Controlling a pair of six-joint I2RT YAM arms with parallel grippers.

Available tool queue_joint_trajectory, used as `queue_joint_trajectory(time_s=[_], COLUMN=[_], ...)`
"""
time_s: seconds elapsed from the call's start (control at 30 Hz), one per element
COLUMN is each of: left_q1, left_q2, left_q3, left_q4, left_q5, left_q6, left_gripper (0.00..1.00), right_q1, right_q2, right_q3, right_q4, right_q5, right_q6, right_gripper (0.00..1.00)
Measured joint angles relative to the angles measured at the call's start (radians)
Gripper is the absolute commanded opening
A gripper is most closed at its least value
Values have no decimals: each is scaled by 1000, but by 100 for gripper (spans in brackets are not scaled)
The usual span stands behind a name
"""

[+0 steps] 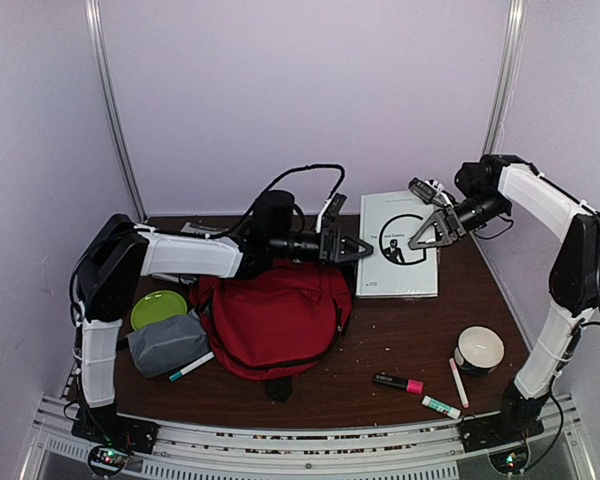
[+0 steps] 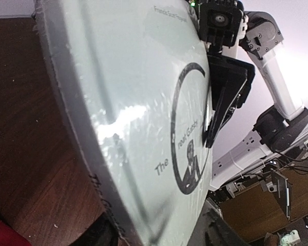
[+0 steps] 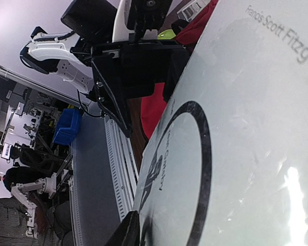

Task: Pack the student bag
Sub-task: Pass from the right arm to the left

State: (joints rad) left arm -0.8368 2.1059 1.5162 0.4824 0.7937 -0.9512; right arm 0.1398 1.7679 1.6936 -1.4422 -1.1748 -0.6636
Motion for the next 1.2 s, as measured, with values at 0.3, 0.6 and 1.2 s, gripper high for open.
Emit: queue_joint_trajectory(time_s=[0.3,0.6,1.2], left_q1=[17,6,23], left_q2=[61,68,59], left_q3=[-6,-5,-95], left_q4=[183,219,451], left_q5=[64,111,146], left_q6=[-154,-205,-427], left_gripper=[49,40,1], right_q1=[6,13,16], right_q2=[3,4,-15], right_q3=[2,3,-18], right_q4=[26,41,147], right_q5=[-25,-32,-17], right_q6=[46,73,196], right_gripper=[4,4,62])
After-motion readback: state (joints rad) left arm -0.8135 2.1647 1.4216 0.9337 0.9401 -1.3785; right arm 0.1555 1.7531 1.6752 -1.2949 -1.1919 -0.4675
